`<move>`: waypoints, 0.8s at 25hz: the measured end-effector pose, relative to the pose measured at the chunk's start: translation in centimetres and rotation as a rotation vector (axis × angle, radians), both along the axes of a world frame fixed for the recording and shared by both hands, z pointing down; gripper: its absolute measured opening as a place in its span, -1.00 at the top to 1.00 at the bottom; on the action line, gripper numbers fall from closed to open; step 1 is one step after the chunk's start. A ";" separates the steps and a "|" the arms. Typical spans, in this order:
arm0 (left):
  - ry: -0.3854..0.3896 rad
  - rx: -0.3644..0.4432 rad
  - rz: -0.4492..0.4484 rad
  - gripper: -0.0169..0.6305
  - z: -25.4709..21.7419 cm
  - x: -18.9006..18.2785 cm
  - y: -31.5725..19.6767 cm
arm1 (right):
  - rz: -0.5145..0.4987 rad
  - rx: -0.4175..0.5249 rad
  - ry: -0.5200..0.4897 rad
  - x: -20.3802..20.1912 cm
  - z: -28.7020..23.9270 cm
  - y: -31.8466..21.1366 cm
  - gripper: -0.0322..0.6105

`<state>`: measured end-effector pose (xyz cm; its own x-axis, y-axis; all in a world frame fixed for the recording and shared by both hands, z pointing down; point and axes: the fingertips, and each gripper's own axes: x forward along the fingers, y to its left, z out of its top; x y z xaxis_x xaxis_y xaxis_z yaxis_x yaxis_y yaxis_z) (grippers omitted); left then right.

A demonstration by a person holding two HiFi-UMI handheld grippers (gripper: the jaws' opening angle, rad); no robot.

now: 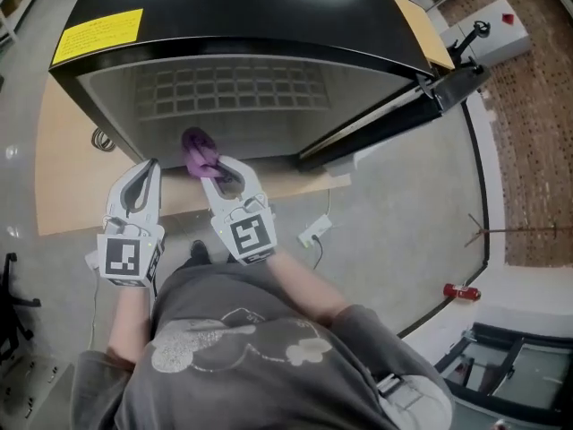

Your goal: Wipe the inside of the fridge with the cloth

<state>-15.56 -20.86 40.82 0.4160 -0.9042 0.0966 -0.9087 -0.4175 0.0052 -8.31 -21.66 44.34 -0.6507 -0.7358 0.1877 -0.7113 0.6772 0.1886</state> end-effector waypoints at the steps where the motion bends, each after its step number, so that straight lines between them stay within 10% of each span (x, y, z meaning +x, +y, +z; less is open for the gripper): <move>1: -0.006 0.006 -0.022 0.89 -0.2 -0.8 -0.1 | -0.006 0.000 0.002 -0.7 0.3 -0.6 0.77; 20: 0.016 -0.006 -0.154 0.89 0.5 -7.0 -1.2 | -0.096 0.029 0.066 -9.9 4.1 -10.5 0.77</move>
<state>-22.57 -22.04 41.34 0.2742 -0.9568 0.0969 -0.9617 -0.2733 0.0228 -18.17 -32.12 48.43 -0.7056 -0.6760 0.2123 -0.6284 0.7355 0.2533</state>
